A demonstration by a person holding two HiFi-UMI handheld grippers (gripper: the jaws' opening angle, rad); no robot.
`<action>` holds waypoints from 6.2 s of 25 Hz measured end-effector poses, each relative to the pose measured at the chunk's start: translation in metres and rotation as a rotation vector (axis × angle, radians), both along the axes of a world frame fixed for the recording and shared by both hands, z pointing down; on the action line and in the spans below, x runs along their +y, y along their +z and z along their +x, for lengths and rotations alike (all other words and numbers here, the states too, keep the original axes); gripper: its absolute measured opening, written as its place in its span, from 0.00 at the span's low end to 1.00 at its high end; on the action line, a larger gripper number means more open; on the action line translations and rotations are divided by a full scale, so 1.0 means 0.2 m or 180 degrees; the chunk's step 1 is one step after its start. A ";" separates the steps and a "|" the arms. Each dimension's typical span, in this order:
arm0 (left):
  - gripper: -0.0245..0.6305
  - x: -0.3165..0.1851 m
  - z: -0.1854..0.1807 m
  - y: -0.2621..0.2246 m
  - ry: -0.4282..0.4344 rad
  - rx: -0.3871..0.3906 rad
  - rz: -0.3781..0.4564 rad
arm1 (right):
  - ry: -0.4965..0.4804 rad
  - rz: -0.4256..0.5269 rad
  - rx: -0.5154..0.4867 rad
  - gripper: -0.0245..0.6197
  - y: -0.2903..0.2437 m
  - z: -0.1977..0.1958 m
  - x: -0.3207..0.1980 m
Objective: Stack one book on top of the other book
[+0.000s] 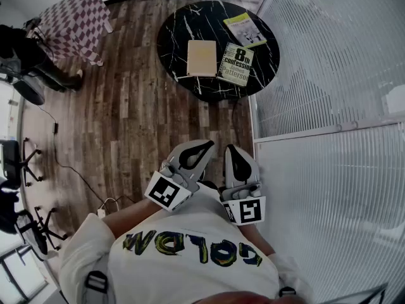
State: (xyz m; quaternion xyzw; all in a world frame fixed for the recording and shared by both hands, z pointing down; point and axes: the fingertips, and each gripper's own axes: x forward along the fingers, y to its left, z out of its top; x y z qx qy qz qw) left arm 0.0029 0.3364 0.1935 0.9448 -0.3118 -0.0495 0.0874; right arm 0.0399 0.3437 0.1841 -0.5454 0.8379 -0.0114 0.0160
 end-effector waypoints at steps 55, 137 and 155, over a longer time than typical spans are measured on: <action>0.04 -0.54 0.05 0.17 -0.0129 -0.0159 -0.0228 | -0.0082 -0.0169 -0.0100 0.04 0.13 0.07 -0.56; 0.04 -1.52 -0.15 0.37 -0.0186 -0.0353 -0.0453 | -0.0273 -0.0587 0.0222 0.04 0.36 -0.15 -1.55; 0.04 -1.58 -0.17 0.58 -0.0084 -0.0683 -0.0511 | -0.0383 -0.0761 0.0211 0.04 0.55 -0.20 -1.63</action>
